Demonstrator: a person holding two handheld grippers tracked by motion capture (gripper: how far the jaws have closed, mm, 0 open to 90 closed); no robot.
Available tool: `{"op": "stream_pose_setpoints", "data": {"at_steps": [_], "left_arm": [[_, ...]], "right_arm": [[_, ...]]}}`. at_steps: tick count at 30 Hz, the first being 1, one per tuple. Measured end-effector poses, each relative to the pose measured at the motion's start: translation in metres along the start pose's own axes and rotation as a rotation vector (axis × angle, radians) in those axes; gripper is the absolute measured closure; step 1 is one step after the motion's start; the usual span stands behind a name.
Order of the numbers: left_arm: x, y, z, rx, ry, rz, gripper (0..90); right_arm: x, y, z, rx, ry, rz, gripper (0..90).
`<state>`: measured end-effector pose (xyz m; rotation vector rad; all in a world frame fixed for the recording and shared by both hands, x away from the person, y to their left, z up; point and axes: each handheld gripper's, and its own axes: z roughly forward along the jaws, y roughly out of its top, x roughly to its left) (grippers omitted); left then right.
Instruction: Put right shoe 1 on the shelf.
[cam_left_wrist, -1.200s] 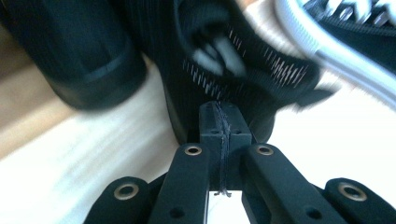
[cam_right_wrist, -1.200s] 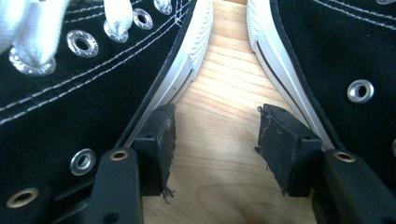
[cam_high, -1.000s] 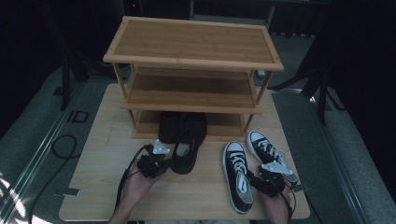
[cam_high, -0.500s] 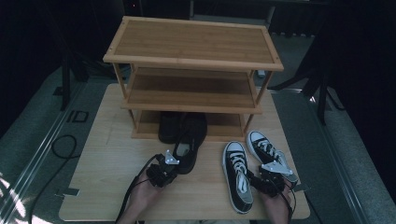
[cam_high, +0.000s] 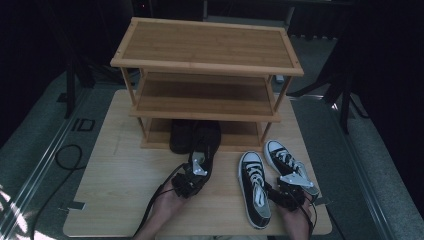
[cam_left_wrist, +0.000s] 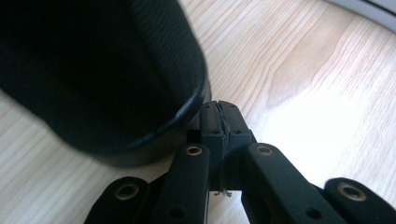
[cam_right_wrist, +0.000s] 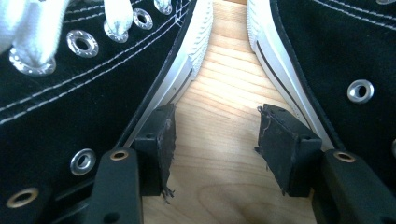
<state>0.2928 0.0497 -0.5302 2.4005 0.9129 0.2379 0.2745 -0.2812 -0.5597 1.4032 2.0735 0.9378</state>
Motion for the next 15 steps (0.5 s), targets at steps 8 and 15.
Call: {"op": "stream_pose_setpoints", "data": {"at_steps": [8, 15], "left_arm": [[0.004, 0.019, 0.006, -0.027, 0.026, 0.007, 90.0], [0.010, 0.026, 0.006, -0.037, 0.040, 0.006, 90.0]], "right_arm": [[0.000, 0.000, 0.000, 0.000, 0.000, 0.000, 45.9], [0.000, 0.000, 0.000, 0.000, 0.000, 0.001, 46.0]]}}
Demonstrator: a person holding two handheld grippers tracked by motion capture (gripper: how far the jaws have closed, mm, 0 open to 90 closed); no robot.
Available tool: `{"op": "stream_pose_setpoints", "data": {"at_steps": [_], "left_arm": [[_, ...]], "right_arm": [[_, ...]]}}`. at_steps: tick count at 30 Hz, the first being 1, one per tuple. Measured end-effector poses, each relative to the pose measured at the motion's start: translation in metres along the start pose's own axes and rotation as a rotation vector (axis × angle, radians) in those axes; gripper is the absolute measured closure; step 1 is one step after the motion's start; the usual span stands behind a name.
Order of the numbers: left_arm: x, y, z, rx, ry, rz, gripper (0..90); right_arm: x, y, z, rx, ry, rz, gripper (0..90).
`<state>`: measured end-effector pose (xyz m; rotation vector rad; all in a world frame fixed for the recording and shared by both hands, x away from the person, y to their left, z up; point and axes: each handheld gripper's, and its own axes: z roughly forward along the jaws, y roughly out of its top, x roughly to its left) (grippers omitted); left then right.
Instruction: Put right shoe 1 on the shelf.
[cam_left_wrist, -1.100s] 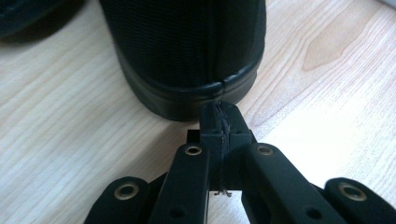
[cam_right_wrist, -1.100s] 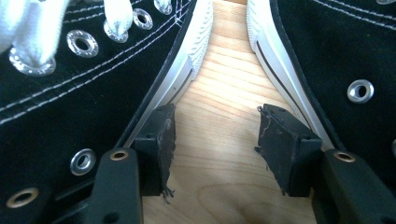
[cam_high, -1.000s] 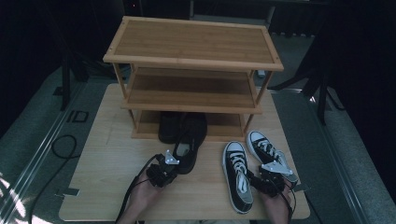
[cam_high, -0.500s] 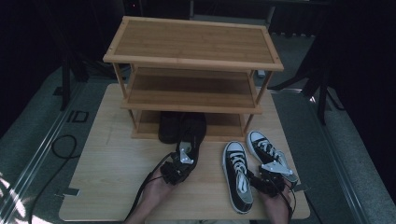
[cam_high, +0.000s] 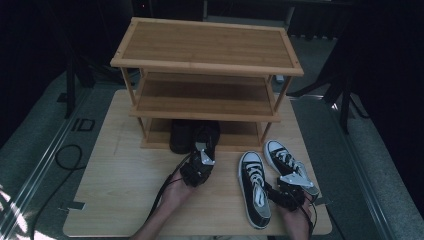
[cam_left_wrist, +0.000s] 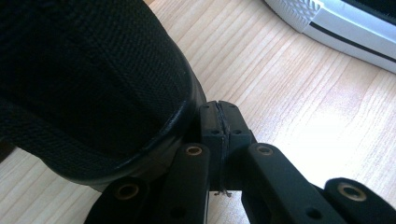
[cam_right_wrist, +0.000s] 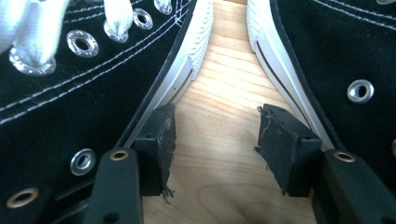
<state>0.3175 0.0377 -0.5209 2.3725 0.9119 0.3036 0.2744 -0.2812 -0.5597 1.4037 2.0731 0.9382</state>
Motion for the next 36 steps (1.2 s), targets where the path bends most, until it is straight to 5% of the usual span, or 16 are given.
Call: {"op": "stream_pose_setpoints", "data": {"at_steps": [10, 21, 36], "left_arm": [[0.005, -0.020, 0.001, 0.043, 0.012, -0.015, 90.0], [0.006, -0.004, 0.016, 0.054, 0.011, -0.007, 90.0], [0.033, 0.013, 0.030, 0.043, 0.046, -0.099, 90.0]], "right_arm": [[0.000, 0.000, 0.000, 0.000, 0.000, 0.000, 46.0], [0.000, 0.000, 0.000, 0.000, 0.000, 0.000, 46.0], [0.000, 0.000, 0.000, 0.000, 0.000, -0.002, 45.9]]}}
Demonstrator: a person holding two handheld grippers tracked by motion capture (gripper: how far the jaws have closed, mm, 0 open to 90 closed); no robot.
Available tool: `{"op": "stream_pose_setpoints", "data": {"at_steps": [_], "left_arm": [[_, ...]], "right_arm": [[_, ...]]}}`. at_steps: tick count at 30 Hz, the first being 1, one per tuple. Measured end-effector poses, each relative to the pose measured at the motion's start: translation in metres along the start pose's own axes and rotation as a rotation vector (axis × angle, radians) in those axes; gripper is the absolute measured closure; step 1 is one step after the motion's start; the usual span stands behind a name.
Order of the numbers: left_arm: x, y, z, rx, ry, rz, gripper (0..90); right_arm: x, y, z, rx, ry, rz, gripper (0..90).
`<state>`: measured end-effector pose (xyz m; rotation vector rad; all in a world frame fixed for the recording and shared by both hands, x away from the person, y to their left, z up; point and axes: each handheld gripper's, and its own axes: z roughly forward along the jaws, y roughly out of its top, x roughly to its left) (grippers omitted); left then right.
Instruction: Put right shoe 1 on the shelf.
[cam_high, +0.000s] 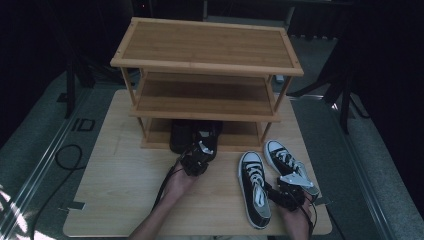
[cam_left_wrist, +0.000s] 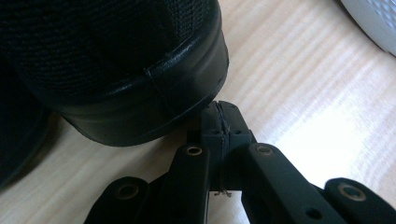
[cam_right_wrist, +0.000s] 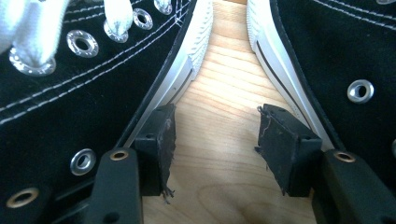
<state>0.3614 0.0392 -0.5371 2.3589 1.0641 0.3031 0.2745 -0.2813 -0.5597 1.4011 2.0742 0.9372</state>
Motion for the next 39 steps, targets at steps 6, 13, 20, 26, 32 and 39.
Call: {"op": "stream_pose_setpoints", "data": {"at_steps": [6, 13, 20, 26, 32, 39], "left_arm": [[0.004, 0.005, 0.004, -0.010, 0.004, -0.021, 90.0], [0.008, 0.009, 0.007, -0.015, 0.004, -0.035, 90.0], [0.012, 0.012, 0.010, -0.024, -0.001, -0.046, 90.0], [0.017, 0.000, -0.005, -0.051, -0.004, -0.039, 89.6], [0.030, -0.019, -0.031, -0.084, 0.015, -0.055, 88.5], [0.044, -0.045, -0.044, -0.102, 0.035, -0.093, 83.2]], "right_arm": [[0.000, 0.000, 0.000, 0.000, 0.000, 0.000, 45.9], [0.000, 0.000, 0.000, 0.000, 0.000, 0.000, 46.0], [0.000, 0.000, 0.000, 0.000, 0.000, 0.000, 46.0], [0.000, 0.000, 0.000, 0.000, 0.000, 0.000, 46.0], [0.000, 0.000, 0.000, 0.000, 0.000, 0.001, 46.0], [0.000, 0.000, 0.000, 0.000, 0.000, 0.001, 46.0]]}}
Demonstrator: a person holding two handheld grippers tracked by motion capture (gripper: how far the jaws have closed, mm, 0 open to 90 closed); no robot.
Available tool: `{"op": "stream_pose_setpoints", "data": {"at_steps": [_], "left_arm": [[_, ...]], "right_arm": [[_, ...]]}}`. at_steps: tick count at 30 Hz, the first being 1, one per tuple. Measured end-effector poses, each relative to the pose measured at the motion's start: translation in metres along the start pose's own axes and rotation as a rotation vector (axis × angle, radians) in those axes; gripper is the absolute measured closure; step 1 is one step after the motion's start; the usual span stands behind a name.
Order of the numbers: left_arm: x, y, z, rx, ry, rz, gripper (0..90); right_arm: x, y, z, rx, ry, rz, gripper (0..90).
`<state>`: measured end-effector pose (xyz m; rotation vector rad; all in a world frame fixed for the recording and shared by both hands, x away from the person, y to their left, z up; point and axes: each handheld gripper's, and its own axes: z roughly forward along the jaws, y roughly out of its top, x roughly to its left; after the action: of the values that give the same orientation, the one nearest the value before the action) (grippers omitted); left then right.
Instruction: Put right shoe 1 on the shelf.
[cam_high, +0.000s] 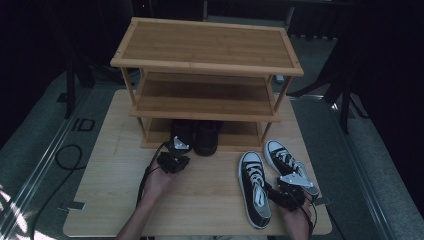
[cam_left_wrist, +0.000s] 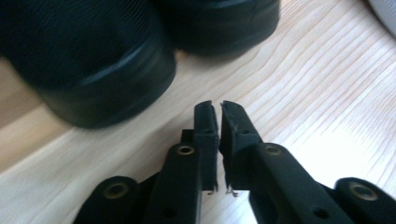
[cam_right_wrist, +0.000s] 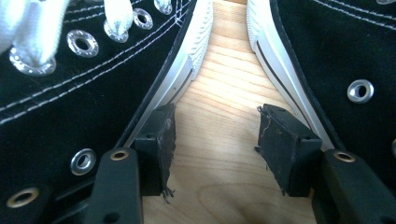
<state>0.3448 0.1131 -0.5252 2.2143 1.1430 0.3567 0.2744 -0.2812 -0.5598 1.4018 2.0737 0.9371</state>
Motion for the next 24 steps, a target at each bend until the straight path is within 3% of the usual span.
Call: {"op": "stream_pose_setpoints", "data": {"at_steps": [8, 18, 24], "left_arm": [[0.004, -0.022, -0.003, -0.032, -0.013, -0.014, 73.8], [0.009, -0.034, 0.001, -0.020, -0.005, -0.027, 64.5], [0.013, -0.037, 0.002, -0.050, -0.013, -0.048, 62.3]], "right_arm": [[0.000, 0.000, 0.000, 0.000, 0.000, 0.001, 46.0], [0.000, 0.000, 0.000, 0.000, 0.000, 0.001, 46.0], [0.000, 0.000, 0.000, 0.001, 0.001, 0.002, 46.0]]}}
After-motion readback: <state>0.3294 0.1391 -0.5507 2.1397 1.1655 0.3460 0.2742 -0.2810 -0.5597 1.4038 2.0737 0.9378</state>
